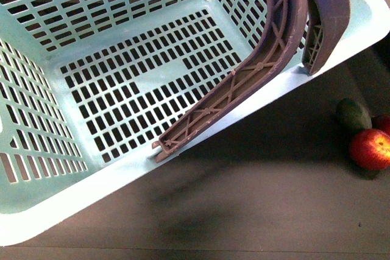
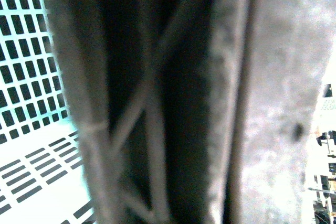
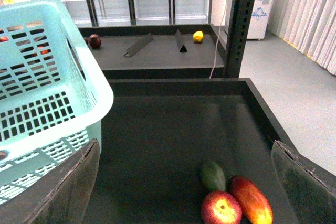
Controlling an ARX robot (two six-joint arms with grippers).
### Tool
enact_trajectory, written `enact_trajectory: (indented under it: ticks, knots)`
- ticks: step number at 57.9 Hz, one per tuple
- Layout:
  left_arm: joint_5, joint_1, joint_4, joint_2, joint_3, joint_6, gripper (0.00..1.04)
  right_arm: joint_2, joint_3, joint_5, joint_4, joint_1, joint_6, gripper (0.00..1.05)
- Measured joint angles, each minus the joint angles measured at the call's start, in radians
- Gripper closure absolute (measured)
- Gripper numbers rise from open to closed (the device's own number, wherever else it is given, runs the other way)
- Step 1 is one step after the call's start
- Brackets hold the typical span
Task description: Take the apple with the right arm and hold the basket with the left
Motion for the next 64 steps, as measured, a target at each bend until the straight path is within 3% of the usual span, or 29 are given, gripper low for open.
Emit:
enact_trajectory:
  ticks: [2,4,6,9,19,27,32,47,64]
  knots:
    - [0.001,0.0,0.0,0.0,0.0,0.0,0.91,0.015,0.007,0.034,-0.025,0.01,0.019,0.09]
    - [0.001,0.0,0.0,0.001,0.0,0.002,0.91,0.103,0.074,0.208,-0.194,0.066,0.109,0.09]
    - [0.004,0.0,0.0,0.001,0.0,0.001,0.91,0.2,0.123,0.317,-0.311,0.091,0.186,0.09]
    - [0.005,0.0,0.0,0.001,0.002,0.002,0.91,0.301,0.146,0.365,-0.373,0.094,0.263,0.09]
    - [0.005,-0.001,0.0,0.003,0.002,0.004,0.91,0.429,0.167,0.246,-0.284,-0.016,0.297,0.09]
    - [0.004,-0.001,0.0,0.003,0.002,0.003,0.91,0.678,0.183,0.07,-0.057,-0.217,0.212,0.09]
    - [0.002,0.0,0.0,0.003,0.002,0.004,0.91,0.836,0.194,0.023,0.083,-0.273,0.158,0.09]
    - [0.006,-0.001,0.0,0.003,0.002,0.003,0.91,1.455,0.304,0.006,0.522,-0.307,-0.019,0.09]
    - [0.004,0.0,0.0,0.003,0.002,0.004,0.91,1.945,0.499,0.02,0.594,-0.259,-0.026,0.09]
